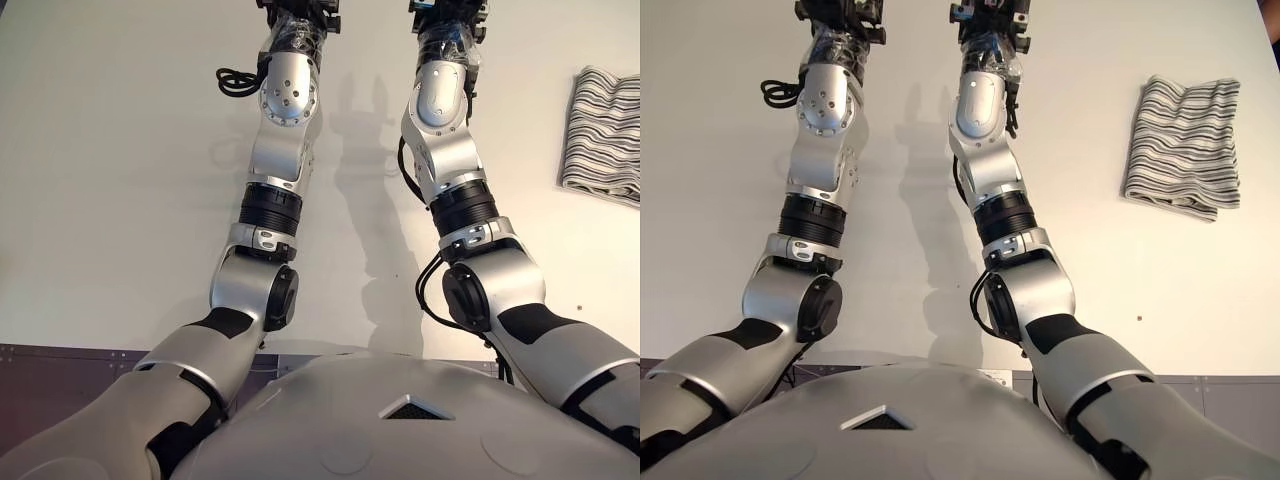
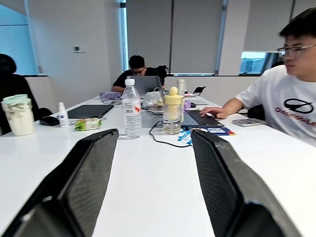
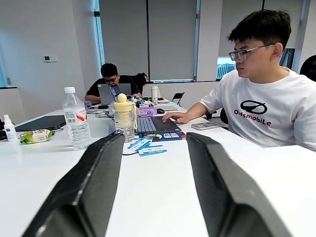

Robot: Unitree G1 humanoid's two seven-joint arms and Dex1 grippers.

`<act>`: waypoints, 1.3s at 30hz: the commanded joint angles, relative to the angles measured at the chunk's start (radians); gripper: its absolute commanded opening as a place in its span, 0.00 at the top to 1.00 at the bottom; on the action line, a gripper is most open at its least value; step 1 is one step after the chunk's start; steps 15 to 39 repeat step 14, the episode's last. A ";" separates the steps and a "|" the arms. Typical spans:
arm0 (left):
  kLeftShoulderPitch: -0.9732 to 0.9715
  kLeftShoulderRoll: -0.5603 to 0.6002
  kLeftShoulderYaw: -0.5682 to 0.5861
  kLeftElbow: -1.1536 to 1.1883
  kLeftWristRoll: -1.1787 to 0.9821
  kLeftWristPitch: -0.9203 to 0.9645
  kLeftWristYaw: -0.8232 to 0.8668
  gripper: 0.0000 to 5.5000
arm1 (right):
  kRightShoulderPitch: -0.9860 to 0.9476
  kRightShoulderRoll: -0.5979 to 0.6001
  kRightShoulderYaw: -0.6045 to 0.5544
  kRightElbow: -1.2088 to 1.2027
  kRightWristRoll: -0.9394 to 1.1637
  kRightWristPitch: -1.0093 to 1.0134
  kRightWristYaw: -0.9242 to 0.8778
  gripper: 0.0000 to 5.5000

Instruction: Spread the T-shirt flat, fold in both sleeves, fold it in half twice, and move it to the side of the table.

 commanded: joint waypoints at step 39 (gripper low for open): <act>0.070 -0.126 0.004 -0.180 0.035 0.160 0.167 0.37 | 0.048 0.101 0.027 -0.163 0.166 0.183 0.063 0.43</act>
